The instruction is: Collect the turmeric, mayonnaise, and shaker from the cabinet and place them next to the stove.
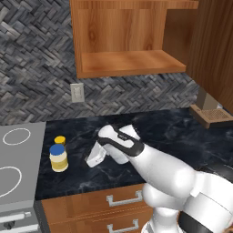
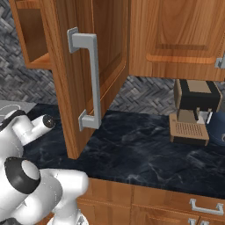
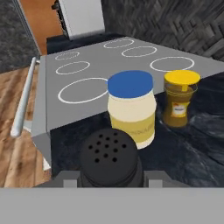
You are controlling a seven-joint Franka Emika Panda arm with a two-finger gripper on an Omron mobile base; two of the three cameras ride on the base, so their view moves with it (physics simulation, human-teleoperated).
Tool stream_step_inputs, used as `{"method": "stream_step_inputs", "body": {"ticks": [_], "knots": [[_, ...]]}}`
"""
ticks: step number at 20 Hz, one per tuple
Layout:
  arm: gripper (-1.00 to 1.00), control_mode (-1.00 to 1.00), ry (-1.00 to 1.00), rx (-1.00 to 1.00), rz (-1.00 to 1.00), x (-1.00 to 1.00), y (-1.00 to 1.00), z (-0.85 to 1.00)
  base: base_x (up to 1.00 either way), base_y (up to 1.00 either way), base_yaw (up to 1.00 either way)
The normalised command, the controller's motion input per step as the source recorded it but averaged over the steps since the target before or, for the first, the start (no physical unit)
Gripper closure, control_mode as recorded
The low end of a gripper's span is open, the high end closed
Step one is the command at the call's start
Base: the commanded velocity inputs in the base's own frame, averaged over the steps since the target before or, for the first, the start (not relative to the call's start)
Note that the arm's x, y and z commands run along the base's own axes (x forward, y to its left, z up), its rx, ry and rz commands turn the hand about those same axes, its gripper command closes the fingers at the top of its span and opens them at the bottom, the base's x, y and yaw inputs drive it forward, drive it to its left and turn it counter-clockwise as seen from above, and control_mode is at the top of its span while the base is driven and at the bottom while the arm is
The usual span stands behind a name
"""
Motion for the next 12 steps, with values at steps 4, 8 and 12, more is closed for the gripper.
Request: {"method": "stream_step_inputs", "body": {"ticks": [4, 8, 12], "knots": [[1.0, -1.0, 0.0, 0.0, 0.06, 0.21, 0.04, -0.29, 0.0, 0.0, 0.0], [1.0, -1.0, 0.0, -0.01, 0.07, 0.17, 0.06, -0.25, 0.0, 0.0, 0.0], [1.0, -1.0, 0.0, -0.01, 0.08, 0.1, 0.07, -0.14, 0.0, 0.0, 0.0]]}}
